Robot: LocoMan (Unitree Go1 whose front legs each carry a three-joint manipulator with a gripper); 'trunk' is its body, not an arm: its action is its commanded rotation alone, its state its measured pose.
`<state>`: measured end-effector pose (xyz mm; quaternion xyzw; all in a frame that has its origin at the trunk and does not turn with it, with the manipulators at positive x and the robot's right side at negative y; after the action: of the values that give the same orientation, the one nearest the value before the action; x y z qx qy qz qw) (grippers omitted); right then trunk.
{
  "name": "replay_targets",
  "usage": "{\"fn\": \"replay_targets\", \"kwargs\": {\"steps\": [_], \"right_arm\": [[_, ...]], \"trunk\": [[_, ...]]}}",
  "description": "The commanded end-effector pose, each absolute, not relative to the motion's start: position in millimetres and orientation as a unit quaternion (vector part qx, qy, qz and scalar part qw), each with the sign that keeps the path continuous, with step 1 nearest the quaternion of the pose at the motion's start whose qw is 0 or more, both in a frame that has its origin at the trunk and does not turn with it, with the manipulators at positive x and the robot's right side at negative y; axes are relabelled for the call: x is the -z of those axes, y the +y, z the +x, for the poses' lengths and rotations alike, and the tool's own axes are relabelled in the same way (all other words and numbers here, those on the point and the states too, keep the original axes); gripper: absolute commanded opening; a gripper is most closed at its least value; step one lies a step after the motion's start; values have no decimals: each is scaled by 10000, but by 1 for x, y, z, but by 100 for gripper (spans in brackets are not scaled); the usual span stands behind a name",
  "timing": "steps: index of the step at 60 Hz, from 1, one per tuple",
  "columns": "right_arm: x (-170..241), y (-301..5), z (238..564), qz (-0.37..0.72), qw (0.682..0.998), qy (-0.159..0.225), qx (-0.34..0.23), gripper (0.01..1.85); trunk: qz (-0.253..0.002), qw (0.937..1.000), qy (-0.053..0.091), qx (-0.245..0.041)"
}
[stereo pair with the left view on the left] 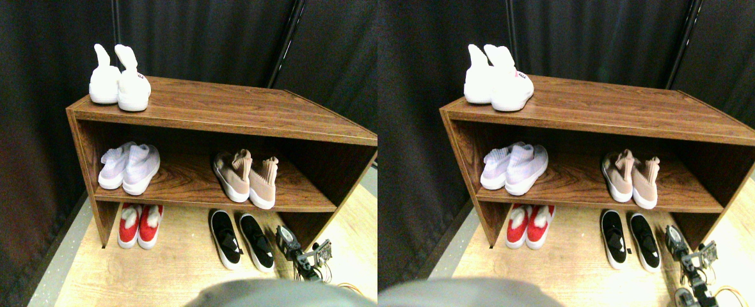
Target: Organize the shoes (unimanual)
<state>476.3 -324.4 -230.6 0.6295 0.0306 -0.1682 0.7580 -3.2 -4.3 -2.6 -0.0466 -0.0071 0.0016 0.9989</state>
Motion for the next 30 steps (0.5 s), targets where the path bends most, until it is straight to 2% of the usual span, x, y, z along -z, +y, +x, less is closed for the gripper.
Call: {"fn": "replay_targets", "kwargs": {"steps": [1,14,22,30], "right_arm": [[226,-316,474,6357,7570,282,1484,6],[235,-292,471,6452,7509,490,1321,6],[238,-282,477,6412,7529,583,1368,6],[240,-273,485,6526,7409,756,1395,6]], "trunk": [[-575,9983,20,-82],[-645,9978,-2,-142],[-723,9971,-13,-229],[-776,9966,-34,-283]]}}
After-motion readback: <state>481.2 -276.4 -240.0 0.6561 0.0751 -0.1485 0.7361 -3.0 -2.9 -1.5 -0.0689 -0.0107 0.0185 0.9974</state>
